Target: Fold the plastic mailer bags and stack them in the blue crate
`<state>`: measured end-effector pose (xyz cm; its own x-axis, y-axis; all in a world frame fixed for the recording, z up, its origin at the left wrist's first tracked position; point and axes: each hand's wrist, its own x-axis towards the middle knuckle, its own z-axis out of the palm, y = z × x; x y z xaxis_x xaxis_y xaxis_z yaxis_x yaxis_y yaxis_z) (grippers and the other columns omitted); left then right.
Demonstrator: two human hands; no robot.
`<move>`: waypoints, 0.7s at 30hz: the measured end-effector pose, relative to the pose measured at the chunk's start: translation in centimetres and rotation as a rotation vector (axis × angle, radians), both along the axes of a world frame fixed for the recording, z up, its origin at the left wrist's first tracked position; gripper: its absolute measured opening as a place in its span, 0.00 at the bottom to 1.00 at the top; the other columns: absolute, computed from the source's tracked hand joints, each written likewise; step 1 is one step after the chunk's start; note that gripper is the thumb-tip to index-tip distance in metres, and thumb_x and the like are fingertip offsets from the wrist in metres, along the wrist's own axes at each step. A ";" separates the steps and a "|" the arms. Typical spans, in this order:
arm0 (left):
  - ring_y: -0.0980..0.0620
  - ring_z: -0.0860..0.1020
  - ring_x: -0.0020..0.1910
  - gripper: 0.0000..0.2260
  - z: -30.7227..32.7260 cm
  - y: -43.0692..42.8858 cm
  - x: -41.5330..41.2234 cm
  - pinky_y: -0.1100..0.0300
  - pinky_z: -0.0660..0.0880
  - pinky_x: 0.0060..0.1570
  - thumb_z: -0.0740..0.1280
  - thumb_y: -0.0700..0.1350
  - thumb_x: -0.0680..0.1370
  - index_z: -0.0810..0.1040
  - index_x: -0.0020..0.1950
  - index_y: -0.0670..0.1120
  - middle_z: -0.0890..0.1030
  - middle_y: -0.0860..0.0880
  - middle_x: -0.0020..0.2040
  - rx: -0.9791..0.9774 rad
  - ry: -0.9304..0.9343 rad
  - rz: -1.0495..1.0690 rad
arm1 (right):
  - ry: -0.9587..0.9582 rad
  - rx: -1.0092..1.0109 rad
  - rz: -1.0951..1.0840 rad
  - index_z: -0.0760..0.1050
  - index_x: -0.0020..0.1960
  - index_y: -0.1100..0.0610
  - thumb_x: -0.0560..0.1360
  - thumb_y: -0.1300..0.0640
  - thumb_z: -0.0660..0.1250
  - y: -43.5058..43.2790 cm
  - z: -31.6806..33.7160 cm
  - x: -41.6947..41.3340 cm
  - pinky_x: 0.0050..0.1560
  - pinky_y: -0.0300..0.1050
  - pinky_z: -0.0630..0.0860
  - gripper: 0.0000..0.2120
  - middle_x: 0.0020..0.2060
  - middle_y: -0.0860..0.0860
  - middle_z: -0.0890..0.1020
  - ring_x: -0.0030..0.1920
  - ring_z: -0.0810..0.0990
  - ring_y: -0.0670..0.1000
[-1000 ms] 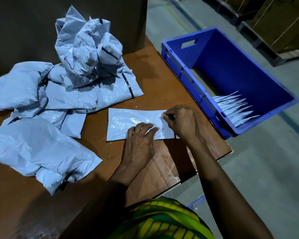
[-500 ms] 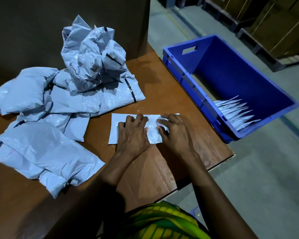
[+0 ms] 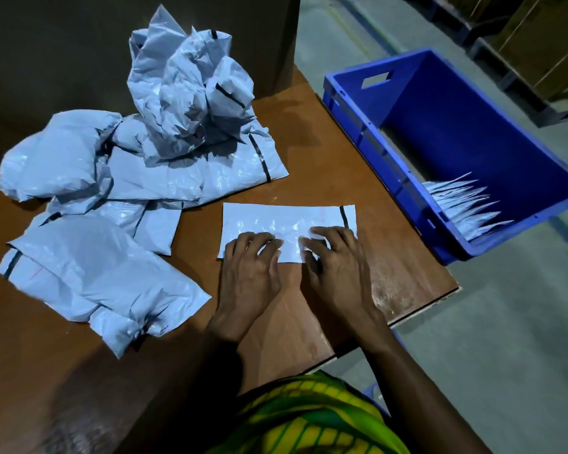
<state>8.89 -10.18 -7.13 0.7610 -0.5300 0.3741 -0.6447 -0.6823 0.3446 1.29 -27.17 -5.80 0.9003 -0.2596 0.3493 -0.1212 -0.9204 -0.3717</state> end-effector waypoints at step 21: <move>0.47 0.82 0.52 0.11 -0.3 3.1 0.5 0.50 0.78 0.54 0.72 0.39 0.78 0.87 0.59 0.47 0.86 0.50 0.55 -0.164 0.108 0.072 | 0.054 0.063 0.189 0.82 0.67 0.46 0.82 0.51 0.66 0.8 0.1 5.0 0.58 0.51 0.74 0.14 0.64 0.44 0.81 0.66 0.76 0.50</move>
<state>9.43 -7.04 -7.47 0.8350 -0.4120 0.3648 -0.5498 -0.6542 0.5194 6.31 -26.33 -5.68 0.9520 -0.1042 0.2878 0.0302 -0.9036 -0.4272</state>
